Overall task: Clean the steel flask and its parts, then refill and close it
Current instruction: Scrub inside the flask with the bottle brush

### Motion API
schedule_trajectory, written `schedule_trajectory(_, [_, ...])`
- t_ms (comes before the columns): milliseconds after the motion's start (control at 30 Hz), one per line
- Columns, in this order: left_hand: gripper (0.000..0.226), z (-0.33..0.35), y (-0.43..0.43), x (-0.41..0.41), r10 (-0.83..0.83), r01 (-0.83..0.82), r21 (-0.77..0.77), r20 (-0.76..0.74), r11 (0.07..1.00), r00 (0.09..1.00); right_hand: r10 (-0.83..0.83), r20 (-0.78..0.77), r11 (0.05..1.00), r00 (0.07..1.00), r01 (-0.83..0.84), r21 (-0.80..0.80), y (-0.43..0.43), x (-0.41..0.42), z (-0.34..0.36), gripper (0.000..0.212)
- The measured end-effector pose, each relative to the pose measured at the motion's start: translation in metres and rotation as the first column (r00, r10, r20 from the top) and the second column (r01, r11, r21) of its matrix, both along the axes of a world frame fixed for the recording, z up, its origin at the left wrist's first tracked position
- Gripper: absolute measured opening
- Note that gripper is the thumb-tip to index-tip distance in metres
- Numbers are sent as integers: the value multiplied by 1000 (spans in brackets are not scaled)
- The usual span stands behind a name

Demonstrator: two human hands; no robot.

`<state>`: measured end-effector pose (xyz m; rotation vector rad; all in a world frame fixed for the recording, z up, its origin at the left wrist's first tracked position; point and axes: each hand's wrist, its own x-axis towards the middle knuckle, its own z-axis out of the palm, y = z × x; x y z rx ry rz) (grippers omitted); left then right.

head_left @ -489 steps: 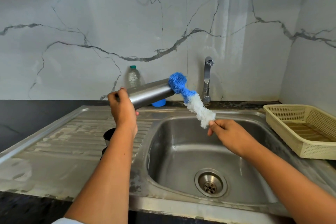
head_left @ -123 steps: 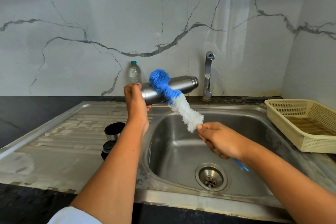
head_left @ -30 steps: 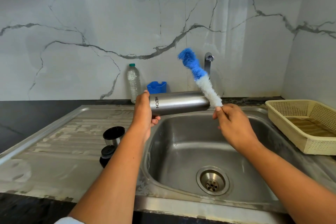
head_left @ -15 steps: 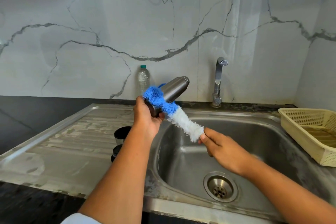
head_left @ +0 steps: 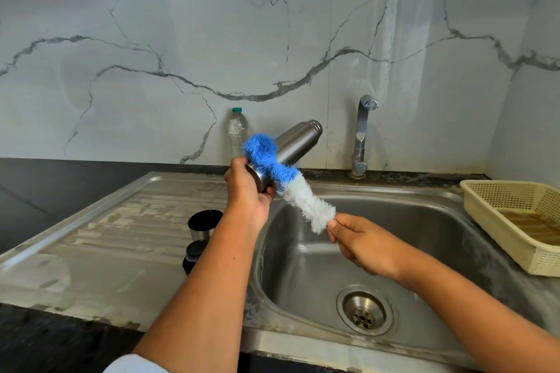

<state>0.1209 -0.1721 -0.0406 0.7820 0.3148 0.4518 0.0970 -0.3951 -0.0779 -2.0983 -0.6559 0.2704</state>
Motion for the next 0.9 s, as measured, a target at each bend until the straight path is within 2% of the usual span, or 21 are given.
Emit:
schedule_trajectory(100, [38,-1,7,1,19,-19,-17,8,1000,1000,34,-123,999,992,-33,5,-11,-2,0,34])
schedule_trajectory(200, [52,-4,8,5,33,-33,-21,17,999,999,20,-151,1000,988,-21,-1,-16,1,-2,35])
schedule_trajectory(333, [46,-3,-2,5,60,-60,83,0,995,998,13,-54,1000,998,-13,-3,-5,7,-5,36])
schedule_trajectory(467, [14,0,0,0,223,-224,264,34,938,974,-20,78,991,997,30,-131,-14,11,-11,36])
schedule_trajectory(567, [13,-2,-7,-2,299,-314,368,100,875,949,-59,169,982,984,88,-166,-9,12,-11,36])
schedule_trajectory(667, [13,-3,-12,-3,351,-356,464,101,811,931,-104,214,985,971,131,-115,-1,10,-10,36])
schedule_trajectory(833, [11,-1,-7,-7,429,-451,392,148,802,891,-72,160,976,984,103,-190,-19,15,-19,41])
schedule_trajectory(900, [10,0,-9,-8,427,-447,370,139,815,894,-60,148,982,987,85,-170,-14,16,-19,41])
